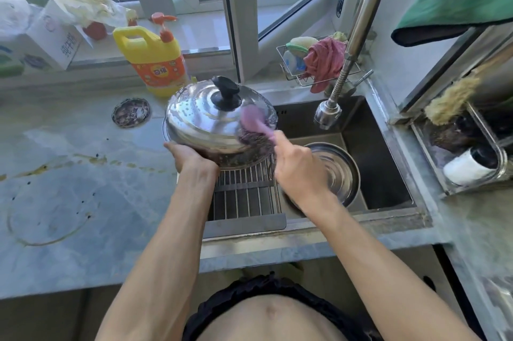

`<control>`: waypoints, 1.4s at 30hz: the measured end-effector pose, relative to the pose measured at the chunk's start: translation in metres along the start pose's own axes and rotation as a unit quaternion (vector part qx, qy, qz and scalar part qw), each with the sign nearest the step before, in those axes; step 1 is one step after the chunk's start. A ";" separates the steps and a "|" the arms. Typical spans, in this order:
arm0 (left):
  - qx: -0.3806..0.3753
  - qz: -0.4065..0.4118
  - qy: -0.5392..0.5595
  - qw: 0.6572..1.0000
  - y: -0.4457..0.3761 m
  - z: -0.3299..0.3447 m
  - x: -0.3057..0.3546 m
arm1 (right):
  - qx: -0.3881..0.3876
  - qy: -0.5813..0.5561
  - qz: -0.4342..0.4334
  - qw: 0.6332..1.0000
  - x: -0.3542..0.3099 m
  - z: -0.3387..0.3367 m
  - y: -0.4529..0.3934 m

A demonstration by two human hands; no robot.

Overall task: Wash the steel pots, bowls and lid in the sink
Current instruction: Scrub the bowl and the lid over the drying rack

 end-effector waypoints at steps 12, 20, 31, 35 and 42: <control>0.037 0.003 -0.024 0.999 0.006 0.007 -0.004 | -0.069 0.083 -0.065 0.992 -0.011 0.009 0.023; 0.017 0.029 -0.079 0.996 0.014 0.008 -0.004 | -0.108 0.104 -0.049 0.987 -0.014 0.004 0.024; -0.059 0.063 -0.234 0.968 0.016 -0.003 0.011 | -0.066 0.056 -0.062 0.994 -0.036 -0.017 -0.012; -0.054 0.088 -0.259 0.960 0.019 -0.006 0.017 | -0.089 0.069 -0.080 0.990 -0.036 -0.020 0.000; -0.065 0.111 -0.328 0.936 0.017 -0.010 0.021 | -0.063 0.036 -0.055 0.996 -0.048 -0.028 -0.023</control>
Point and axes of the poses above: each hand's wrist, its own y-axis away from the middle knuckle, its own z-axis out of the palm, x = y × z, the point moved 1 cm from there along -y, towards the middle knuckle, and after that the axes turned 14 degrees about -x, right-handed, at the moved point
